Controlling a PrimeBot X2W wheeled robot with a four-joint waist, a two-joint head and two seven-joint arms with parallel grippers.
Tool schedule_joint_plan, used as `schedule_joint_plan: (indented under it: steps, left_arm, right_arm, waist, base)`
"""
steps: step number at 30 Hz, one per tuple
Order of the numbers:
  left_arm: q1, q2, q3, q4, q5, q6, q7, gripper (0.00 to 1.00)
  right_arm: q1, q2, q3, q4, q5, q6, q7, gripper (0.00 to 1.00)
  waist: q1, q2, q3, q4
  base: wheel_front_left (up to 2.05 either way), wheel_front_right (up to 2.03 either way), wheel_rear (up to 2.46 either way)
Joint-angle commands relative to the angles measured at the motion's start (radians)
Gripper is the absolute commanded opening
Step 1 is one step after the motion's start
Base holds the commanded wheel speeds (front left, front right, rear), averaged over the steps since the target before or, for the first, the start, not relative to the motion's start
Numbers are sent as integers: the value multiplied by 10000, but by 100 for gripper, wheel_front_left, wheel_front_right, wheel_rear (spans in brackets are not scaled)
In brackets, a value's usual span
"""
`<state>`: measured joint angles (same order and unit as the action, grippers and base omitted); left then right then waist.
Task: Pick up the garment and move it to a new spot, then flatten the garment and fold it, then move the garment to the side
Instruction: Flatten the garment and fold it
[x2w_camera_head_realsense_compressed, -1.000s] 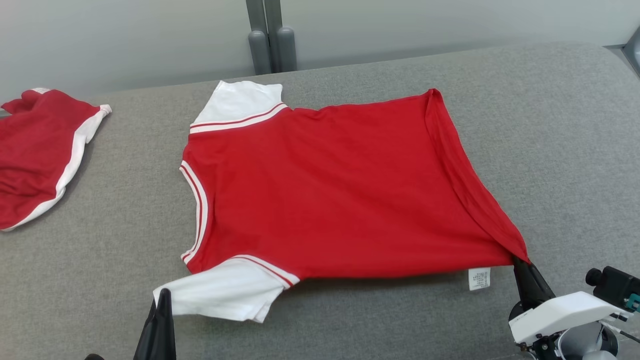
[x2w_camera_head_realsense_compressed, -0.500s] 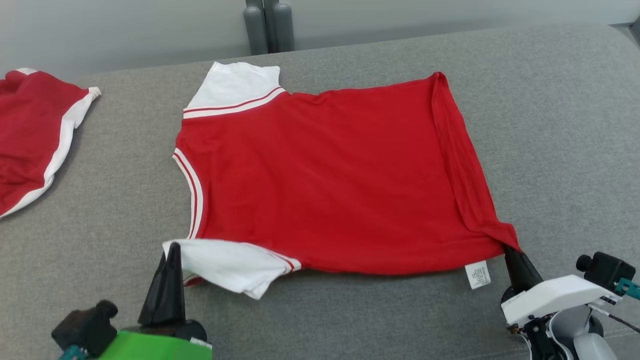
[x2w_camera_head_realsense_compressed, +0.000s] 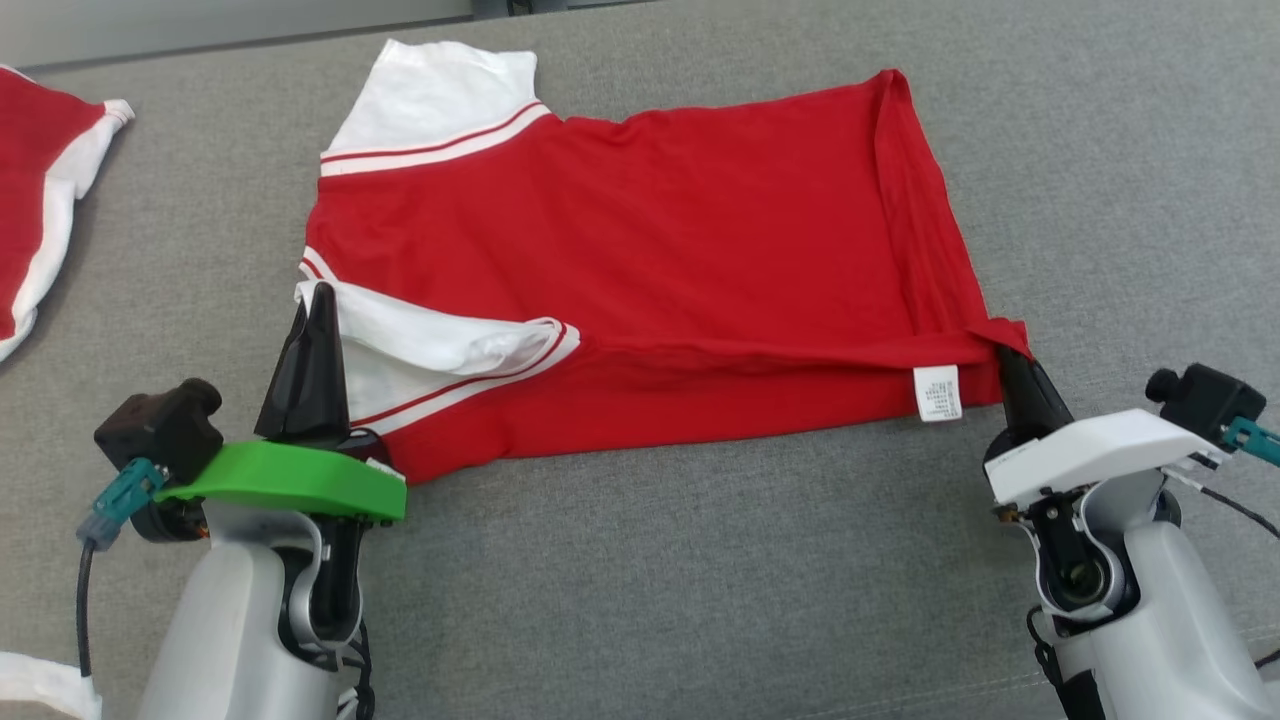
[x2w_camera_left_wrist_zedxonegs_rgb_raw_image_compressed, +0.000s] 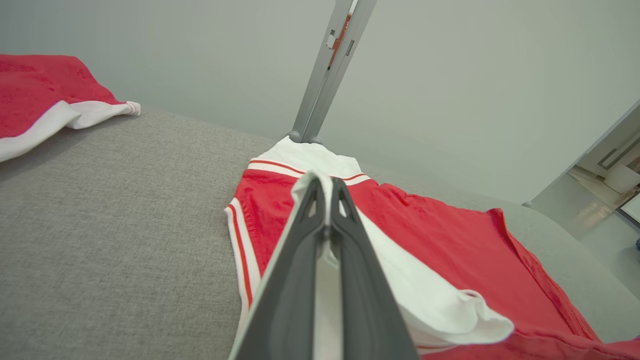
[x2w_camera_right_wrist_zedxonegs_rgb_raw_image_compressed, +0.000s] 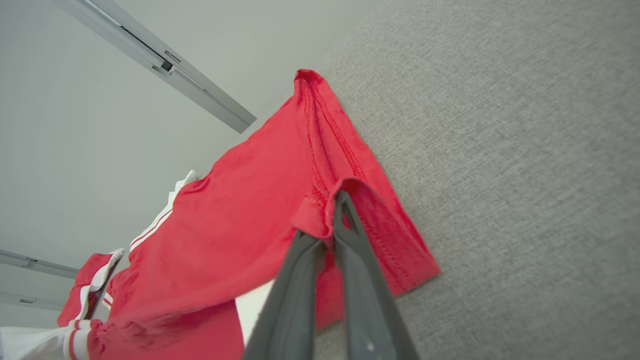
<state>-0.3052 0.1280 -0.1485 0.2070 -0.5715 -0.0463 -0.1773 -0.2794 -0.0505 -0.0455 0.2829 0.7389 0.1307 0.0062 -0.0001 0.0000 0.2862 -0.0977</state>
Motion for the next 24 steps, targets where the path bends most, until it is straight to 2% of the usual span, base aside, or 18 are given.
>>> schedule_joint_plan:
  steps: [1,10,11,12,13,14,15,24]
  left_arm:
    - [-373,21,32,320,-5,-74,-91,0]
    - [-1554,21,143,1980,27,-248,-532,0]
    - [-1681,19,149,2177,46,-248,-562,0]
    - [-1765,6,150,2339,41,-227,-559,0]
    - [-1874,-13,93,2521,62,-245,-548,29]
    - [-1971,-28,53,2626,85,-265,-566,70]
    - [-2076,-30,50,2743,78,-294,-597,100]
    - [-1849,5,-89,2521,-115,-594,-768,100]
  right_arm:
    - [-341,-6,39,221,-60,2,-100,0]
    - [-1661,-5,314,1692,-157,2,-560,0]
    - [-1780,-5,372,1844,-175,2,-618,13]
    - [-1863,-6,422,1943,-198,2,-652,40]
    - [-1974,-3,526,2039,-258,2,-735,92]
    - [-2049,-6,590,2114,-317,2,-795,100]
    - [-2126,-7,671,2178,-389,2,-891,100]
    - [-2383,-103,808,2055,-956,2,-1906,100]
  waist:
    - [1,0,391,-134]
    - [1,0,736,-108]
    - [1,0,746,-105]
    - [1,0,747,-105]
    - [1,0,746,-108]
    - [1,0,743,-112]
    - [1,0,737,-120]
    - [1,0,443,-56]
  base:
    - [0,0,0]
    - [0,0,0]
    - [0,0,0]
    - [0,0,0]
    - [0,0,0]
    - [0,0,0]
    - [0,0,0]
    - [0,0,0]
